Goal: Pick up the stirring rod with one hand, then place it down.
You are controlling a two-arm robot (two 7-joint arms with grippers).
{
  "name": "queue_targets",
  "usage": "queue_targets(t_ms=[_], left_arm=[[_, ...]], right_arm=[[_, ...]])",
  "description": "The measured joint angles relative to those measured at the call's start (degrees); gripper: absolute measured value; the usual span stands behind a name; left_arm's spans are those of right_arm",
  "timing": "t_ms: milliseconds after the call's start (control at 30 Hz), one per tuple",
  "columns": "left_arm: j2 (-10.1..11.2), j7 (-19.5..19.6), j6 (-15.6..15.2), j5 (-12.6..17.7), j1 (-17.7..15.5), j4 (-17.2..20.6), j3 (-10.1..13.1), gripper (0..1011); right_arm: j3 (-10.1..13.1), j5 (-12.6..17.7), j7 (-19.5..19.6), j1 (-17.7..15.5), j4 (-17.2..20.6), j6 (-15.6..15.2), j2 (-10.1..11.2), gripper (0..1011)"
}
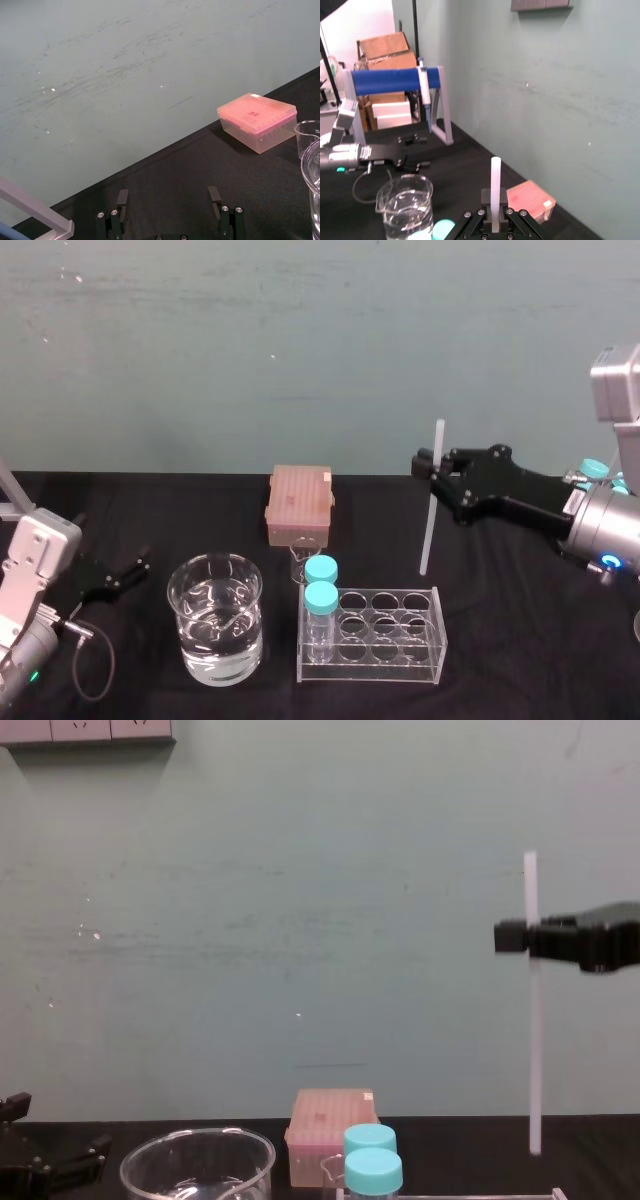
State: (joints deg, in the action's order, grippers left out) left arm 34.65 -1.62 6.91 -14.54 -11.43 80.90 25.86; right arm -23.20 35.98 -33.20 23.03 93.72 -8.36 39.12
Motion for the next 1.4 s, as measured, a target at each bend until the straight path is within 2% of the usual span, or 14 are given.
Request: queue_targets(t_ms=[200,733,1400], left_arm=[[0.0,0.0,0.0,0.0,0.0,0.0,0.0,1005],[0.0,0.0,0.0,0.0,0.0,0.0,0.0,1005],[0.0,0.0,0.0,0.0,0.0,0.0,0.0,1005]], right_arm=[[0.4,0.3,1.4,1.1,0.0,-0.1,-0.7,72],[0.9,0.3,8.8,3.3,-3.6,-4.0,-5.3,72],[1.5,-0.9,9.4,3.5,-4.4,-3.5,-6.8,72]])
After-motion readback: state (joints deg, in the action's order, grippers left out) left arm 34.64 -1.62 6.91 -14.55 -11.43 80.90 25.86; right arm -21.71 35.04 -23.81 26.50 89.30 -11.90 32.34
